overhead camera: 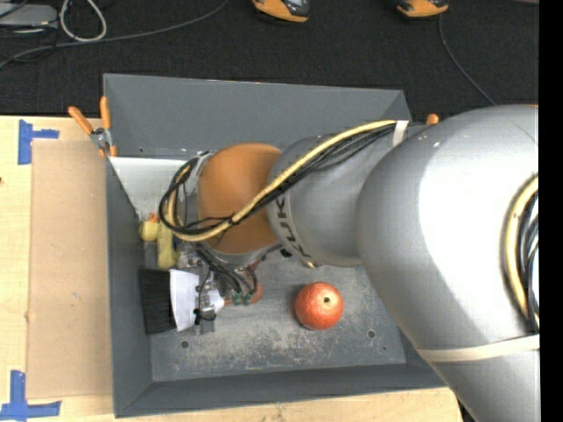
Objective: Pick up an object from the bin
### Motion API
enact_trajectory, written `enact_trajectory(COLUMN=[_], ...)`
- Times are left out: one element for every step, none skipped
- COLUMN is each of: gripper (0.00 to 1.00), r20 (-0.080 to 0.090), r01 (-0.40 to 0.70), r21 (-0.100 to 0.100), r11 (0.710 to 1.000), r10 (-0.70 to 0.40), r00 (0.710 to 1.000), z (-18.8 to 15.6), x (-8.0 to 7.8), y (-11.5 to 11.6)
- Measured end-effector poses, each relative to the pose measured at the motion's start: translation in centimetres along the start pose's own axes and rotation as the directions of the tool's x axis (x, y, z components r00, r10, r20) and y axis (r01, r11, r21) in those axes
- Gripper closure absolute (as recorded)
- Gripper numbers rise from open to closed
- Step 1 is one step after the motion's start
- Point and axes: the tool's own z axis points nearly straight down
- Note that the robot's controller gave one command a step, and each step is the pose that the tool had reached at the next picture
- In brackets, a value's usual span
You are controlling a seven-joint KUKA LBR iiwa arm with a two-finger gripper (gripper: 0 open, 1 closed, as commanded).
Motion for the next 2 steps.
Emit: enact_trajectory(gripper=[0.00,1.00], r20=[-0.056,-0.023], r01=[0.080,0.106], r21=[0.009,0.013], r11=[0.997,0.994], r10=[-0.079,-0.105], r00=[0.995,0.994], z=[0.10,0.06], x=[-3.34,-4.05], y=[1.14,1.04])
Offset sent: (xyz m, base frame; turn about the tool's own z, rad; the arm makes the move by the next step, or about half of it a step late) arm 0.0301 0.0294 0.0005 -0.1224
